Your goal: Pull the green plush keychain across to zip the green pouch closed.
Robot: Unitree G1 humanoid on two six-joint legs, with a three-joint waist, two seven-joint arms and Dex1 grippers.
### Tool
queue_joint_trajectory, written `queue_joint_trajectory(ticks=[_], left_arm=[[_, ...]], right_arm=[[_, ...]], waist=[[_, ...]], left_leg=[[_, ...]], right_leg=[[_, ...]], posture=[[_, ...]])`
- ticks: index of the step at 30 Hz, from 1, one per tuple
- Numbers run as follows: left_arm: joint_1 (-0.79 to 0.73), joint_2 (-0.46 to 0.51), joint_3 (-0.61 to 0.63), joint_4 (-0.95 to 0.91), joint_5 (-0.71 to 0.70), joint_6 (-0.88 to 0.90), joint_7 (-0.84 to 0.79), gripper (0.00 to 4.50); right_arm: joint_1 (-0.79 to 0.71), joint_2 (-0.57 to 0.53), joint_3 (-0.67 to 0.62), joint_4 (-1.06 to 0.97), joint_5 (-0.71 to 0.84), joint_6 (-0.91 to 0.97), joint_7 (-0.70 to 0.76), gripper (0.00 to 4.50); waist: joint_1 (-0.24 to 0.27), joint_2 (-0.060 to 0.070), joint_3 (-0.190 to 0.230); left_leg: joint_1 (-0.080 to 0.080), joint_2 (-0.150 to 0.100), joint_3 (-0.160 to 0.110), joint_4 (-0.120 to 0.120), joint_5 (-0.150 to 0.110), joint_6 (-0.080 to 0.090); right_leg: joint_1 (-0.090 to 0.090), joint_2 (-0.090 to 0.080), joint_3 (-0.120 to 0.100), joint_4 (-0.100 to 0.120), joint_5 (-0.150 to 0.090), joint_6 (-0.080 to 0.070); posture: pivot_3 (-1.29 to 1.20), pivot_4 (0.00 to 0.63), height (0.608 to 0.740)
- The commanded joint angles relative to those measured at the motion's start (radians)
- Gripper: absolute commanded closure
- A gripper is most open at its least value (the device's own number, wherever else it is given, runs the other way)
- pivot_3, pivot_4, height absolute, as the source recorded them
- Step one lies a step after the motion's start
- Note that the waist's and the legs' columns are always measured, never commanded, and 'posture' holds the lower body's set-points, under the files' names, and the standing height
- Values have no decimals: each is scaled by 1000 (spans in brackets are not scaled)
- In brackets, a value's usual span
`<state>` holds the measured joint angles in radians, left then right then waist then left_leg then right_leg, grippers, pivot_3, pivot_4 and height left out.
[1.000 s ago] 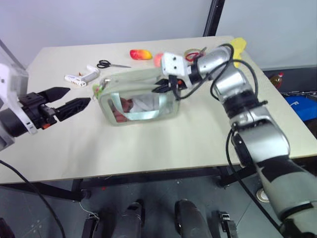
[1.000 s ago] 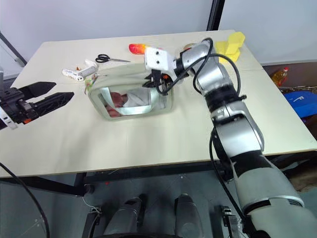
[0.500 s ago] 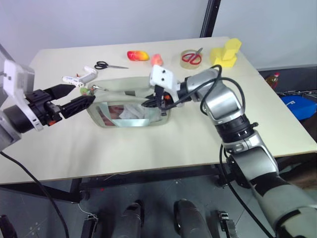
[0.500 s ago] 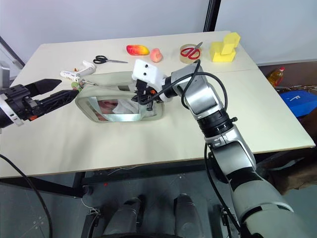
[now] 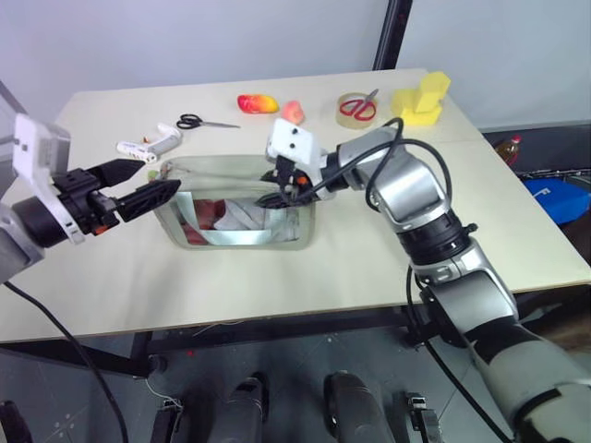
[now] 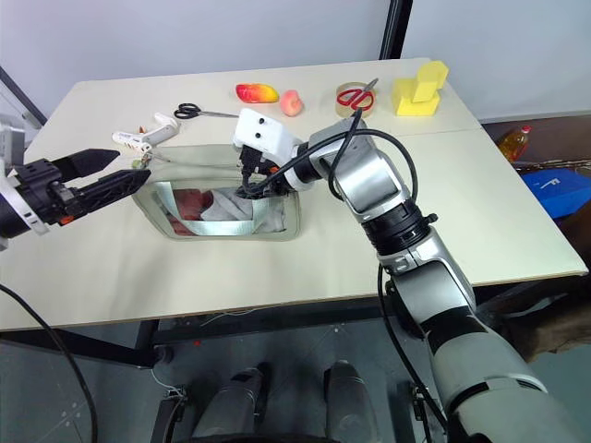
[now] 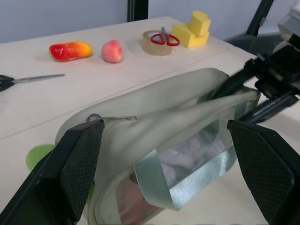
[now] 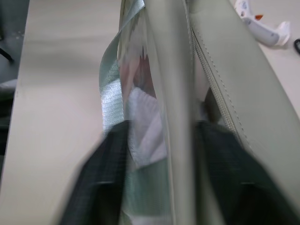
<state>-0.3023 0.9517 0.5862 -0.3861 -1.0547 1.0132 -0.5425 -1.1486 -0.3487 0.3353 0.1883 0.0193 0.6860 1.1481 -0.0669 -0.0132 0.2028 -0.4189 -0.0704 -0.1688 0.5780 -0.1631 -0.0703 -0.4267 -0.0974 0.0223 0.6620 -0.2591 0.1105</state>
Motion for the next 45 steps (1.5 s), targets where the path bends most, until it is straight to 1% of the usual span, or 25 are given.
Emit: queue_joint_trajectory(ticks=[1,5,8,12,16,19,24,29,32,36,41,44,45], left_arm=[[10,37,81,8,-2,-10,-5,0],[21,46,136,58,2,-14,-1,0],[40,45,149,98,30,-32,-13,0],[48,36,130,169,67,-64,-45,0],[25,19,91,241,89,-91,-70,0],[6,0,89,328,83,-87,-95,0],[-14,-11,87,463,101,-100,-128,0],[-39,-30,7,526,139,-117,-180,0],[-91,-74,-46,576,172,-142,-180,0],[-139,-117,-95,628,216,-172,-201,0],[-188,-151,-126,665,240,-184,-219,0],[-223,-178,-161,682,270,-200,-218,803],[-229,-182,-161,683,273,-202,-221,1359]], right_arm=[[-54,-81,-56,-80,39,-64,50,1057],[-13,-177,-71,-172,63,-84,80,1057],[24,-207,-76,-227,88,-55,79,1057],[103,-219,-57,-277,101,-55,66,1057],[131,-168,-38,-237,88,-71,9,1057],[140,-141,-29,-191,78,-105,-20,1863],[161,-152,-18,-216,86,-126,-8,4416],[183,-182,-6,-264,96,-127,25,4468],[182,-182,-6,-276,102,-109,25,4468],[177,-180,-7,-284,110,-89,24,4468],[174,-181,-2,-287,115,-83,20,4468],[164,-172,3,-280,111,-81,14,4500],[162,-169,3,-277,110,-80,10,4500]], waist=[[1,0,0],[1,0,0],[-3,0,0],[0,0,0],[2,0,0],[1,0,0],[1,0,0],[6,-1,0],[10,-1,-1],[11,-2,-1],[11,-2,-1],[13,-2,-1],[13,-2,-1]], left_leg=[[0,0,0,0,0,0],[-1,0,0,0,0,0],[0,0,0,0,0,0],[0,1,1,0,0,0],[-1,1,1,0,0,0],[0,1,1,0,0,0],[0,1,1,0,0,0],[0,0,1,0,0,0],[0,1,1,0,0,0],[0,1,1,0,0,0],[0,1,1,0,0,0],[0,1,1,0,0,0],[0,1,1,0,0,0]], right_leg=[[0,0,0,0,0,0],[0,0,0,-1,0,0],[0,0,0,-1,0,0],[0,0,0,-1,0,0],[0,0,0,-1,0,0],[0,0,0,-1,0,-1],[0,0,0,-1,0,0],[0,0,0,-1,0,0],[0,0,0,-1,0,0],[0,0,0,-1,0,0],[0,0,0,-1,1,0],[0,0,0,-1,1,0],[0,0,0,-1,1,0]], posture=[[0,150,740],[0,150,740],[0,150,740],[0,150,740],[0,150,740],[0,150,740],[0,150,740],[0,150,740],[0,150,740],[0,150,740],[0,150,740],[0,150,740],[0,150,740]])
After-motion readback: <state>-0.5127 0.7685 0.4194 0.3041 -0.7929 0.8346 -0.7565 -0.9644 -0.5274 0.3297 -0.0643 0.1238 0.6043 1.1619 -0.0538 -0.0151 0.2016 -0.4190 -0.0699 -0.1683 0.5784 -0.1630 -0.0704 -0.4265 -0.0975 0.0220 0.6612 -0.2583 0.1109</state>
